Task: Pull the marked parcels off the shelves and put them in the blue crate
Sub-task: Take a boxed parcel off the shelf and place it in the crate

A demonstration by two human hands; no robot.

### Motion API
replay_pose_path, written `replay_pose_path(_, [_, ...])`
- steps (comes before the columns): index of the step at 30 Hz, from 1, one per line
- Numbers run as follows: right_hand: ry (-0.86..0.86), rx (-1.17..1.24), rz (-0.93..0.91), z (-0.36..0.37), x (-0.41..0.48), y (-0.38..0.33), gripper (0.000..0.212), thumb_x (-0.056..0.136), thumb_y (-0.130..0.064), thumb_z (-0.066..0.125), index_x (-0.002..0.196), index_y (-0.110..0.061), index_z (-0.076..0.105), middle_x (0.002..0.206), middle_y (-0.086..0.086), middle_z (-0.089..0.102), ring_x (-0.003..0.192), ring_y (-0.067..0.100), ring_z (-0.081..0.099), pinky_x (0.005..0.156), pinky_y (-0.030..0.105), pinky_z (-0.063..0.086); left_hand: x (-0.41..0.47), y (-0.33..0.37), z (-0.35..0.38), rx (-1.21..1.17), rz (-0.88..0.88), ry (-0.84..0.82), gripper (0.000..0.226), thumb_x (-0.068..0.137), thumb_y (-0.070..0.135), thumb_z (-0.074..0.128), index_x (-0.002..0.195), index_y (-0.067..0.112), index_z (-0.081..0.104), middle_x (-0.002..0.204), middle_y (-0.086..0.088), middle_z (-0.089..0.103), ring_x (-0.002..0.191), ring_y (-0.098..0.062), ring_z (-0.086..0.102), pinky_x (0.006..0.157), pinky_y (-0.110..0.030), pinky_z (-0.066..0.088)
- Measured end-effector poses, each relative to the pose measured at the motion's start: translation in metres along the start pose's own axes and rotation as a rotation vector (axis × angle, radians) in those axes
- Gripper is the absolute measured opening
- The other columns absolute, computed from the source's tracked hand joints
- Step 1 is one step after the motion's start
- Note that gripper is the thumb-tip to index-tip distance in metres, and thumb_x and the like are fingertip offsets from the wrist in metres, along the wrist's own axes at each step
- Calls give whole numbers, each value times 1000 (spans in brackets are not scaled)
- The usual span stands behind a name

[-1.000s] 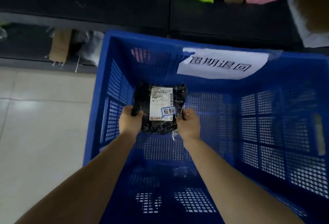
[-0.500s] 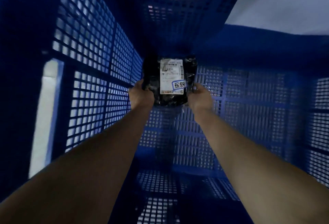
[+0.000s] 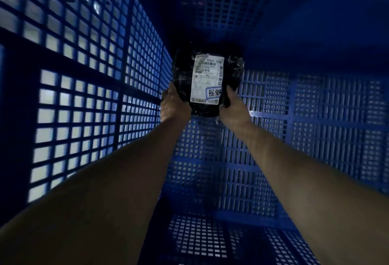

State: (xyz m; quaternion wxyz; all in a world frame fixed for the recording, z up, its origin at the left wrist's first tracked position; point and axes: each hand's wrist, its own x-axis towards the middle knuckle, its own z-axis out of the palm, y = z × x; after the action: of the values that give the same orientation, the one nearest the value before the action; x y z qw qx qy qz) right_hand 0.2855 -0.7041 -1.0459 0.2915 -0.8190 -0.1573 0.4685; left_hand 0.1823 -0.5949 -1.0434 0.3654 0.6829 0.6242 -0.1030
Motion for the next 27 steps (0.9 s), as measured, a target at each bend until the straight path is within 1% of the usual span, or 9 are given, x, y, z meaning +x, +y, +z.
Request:
replay_pose_path(1, [-23, -28, 9, -4, -5, -2, 65, 98, -8, 43, 154, -22, 13, 155, 5, 30, 134, 23, 41, 102, 24, 40, -4, 1, -3, 41, 1, -29, 76, 87, 7, 57, 152, 20, 19, 148, -11, 34, 130, -33, 42, 95, -43, 44])
replay_pose_path(3, [-46, -109, -5, -13, -18, -9, 65, 98, -9, 44, 154, -20, 14, 153, 6, 33, 137, 25, 38, 111, 29, 35, -15, 4, -12, 152, 4, -82, 81, 90, 12, 60, 154, 18, 11, 152, -13, 27, 132, -34, 40, 98, -44, 44])
replay_pose_path(5, [-54, -205, -38, -27, -35, -20, 61, 98, -11, 47, 152, -16, 20, 152, 9, 36, 134, 29, 40, 111, 35, 36, -30, 10, -25, 263, 19, -123, 76, 92, 18, 59, 153, 14, 14, 153, -14, 23, 134, -35, 38, 102, -46, 44])
replay_pose_path(7, [-57, -301, -67, -44, -58, -34, 58, 98, -17, 50, 150, -15, 26, 148, 11, 41, 128, 31, 46, 106, 38, 42, -50, 20, -42, 300, 81, -118, 64, 91, 16, 59, 147, 14, 28, 145, -15, 36, 127, -35, 46, 97, -48, 47])
replay_pose_path(9, [-71, -390, -91, -60, -84, -48, 63, 97, -27, 54, 151, -16, 24, 149, 10, 41, 132, 32, 42, 109, 40, 39, -74, 34, -63, 321, 153, -108, 54, 86, 15, 63, 136, 15, 42, 128, -13, 53, 113, -33, 56, 86, -48, 53])
replay_pose_path(11, [-49, -455, -126, -80, -109, -71, 67, 94, -35, 57, 150, -16, 27, 146, 11, 46, 131, 32, 44, 109, 42, 39, -97, 53, -89, 399, 183, -103, 50, 84, 19, 66, 130, 16, 46, 120, -12, 59, 105, -33, 60, 81, -46, 55])
replay_pose_path(17, [-5, -654, -244, -153, -201, -175, 60, 95, -35, 55, 147, -17, 33, 147, 8, 43, 136, 29, 33, 112, 37, 30, -189, 125, -194, 534, 357, -90, 55, 94, 21, 54, 142, 7, 32, 142, -14, 41, 127, -33, 44, 101, -41, 43])
replay_pose_path(20, [-33, -724, -256, -160, -214, -187, 55, 95, -33, 53, 144, -16, 36, 143, 9, 45, 132, 29, 37, 110, 38, 35, -206, 131, -204, 593, 366, -85, 55, 91, 18, 55, 141, 9, 34, 141, -10, 42, 129, -29, 41, 102, -39, 42])
replay_pose_path(27, [30, -910, -440, -229, -313, -306, 61, 95, -39, 51, 148, -18, 30, 147, 5, 40, 136, 26, 32, 108, 39, 36, -297, 183, -334, 600, 454, 88, 58, 91, 15, 51, 146, 13, 31, 146, -4, 38, 135, -24, 35, 108, -36, 35])
